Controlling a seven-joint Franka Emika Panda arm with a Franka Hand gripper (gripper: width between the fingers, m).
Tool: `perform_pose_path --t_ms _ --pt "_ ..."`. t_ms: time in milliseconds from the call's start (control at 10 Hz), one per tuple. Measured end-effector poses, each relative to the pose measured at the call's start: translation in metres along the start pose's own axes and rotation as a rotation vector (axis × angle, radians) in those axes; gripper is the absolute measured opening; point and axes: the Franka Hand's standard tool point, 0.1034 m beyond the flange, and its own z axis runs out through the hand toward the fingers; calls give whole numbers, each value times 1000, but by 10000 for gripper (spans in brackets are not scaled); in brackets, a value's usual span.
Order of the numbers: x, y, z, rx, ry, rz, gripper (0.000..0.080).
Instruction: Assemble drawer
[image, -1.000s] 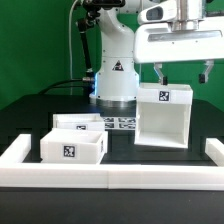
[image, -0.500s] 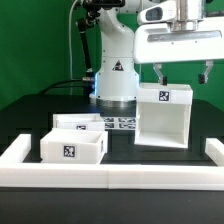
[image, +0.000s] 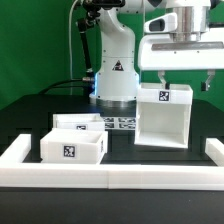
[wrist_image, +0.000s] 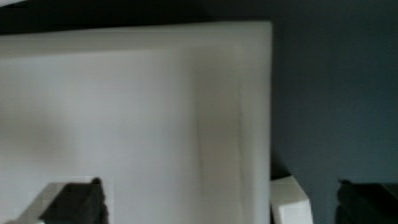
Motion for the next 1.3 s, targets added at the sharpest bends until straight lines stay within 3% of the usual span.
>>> perform_pose_path --t_ms 300,600,700,800,1300 --pt "-10 -3 9 -3 -15 -22 650" --pt "-8 1 9 -2 -12 -34 234" --pt "-7 2 9 -1 -11 -51 234" --pt "-5 4 8 -1 -10 -70 71" --pt "-3 6 7 0 -6 -94 36"
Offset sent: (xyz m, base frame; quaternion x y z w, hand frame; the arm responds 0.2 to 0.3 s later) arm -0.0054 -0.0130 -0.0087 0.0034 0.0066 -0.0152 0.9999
